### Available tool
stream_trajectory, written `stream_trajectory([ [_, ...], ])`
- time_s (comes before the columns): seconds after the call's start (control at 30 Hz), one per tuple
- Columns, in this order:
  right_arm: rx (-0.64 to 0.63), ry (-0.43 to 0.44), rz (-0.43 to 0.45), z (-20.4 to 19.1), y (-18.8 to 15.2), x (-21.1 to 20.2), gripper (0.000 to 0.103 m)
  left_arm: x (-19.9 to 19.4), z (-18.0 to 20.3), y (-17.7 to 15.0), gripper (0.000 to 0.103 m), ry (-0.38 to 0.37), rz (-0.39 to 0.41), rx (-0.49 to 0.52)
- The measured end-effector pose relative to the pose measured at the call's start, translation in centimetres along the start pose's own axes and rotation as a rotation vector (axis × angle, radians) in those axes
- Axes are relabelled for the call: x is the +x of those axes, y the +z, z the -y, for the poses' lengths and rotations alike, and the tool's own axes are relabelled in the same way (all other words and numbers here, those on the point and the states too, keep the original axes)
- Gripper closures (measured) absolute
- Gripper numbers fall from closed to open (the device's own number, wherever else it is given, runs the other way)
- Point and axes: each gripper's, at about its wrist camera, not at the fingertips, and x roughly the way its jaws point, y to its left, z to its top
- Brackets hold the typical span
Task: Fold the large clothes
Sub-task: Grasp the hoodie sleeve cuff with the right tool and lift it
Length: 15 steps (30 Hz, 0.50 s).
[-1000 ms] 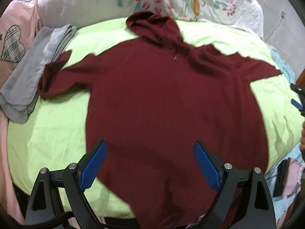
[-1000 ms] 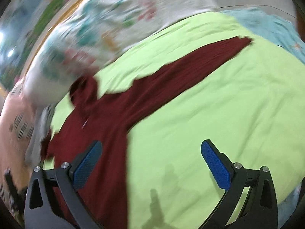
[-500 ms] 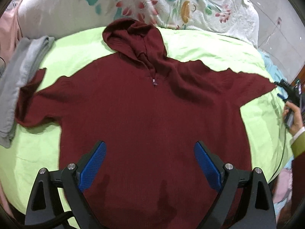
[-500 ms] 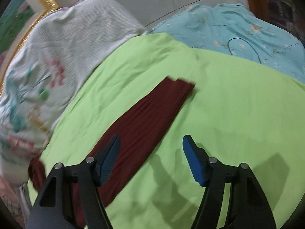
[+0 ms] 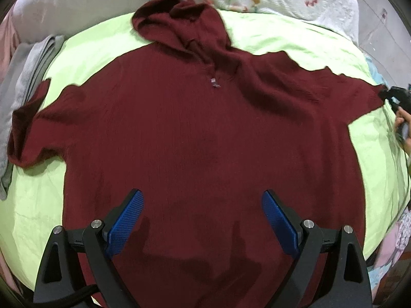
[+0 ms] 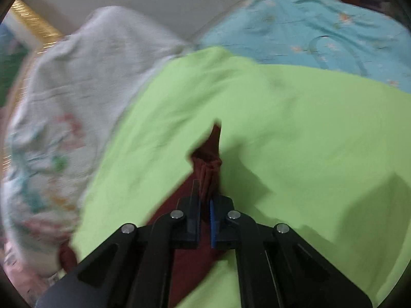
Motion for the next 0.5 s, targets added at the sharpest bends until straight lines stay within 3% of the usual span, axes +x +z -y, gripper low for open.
stream_trajectory([
  [0.07, -0.044, 0.081, -0.021, -2.5, -1.8, -0.2, 0.098, 0.2, -1.1, -0.1, 0.009, 0.001, 0.004, -0.023],
  [0.27, -0.149, 0.331, -0.196, -14.0, -11.2, 1.5, 0.098, -0.2, -4.4, -0.5, 0.009, -0.014, 0.018, -0.085],
  [0.5, -0.095, 0.600, -0.582, -26.2, -26.4, 5.9, 0.098, -1.7, -8.6, -1.4, 0.009, -0.048, 0.055, -0.142],
])
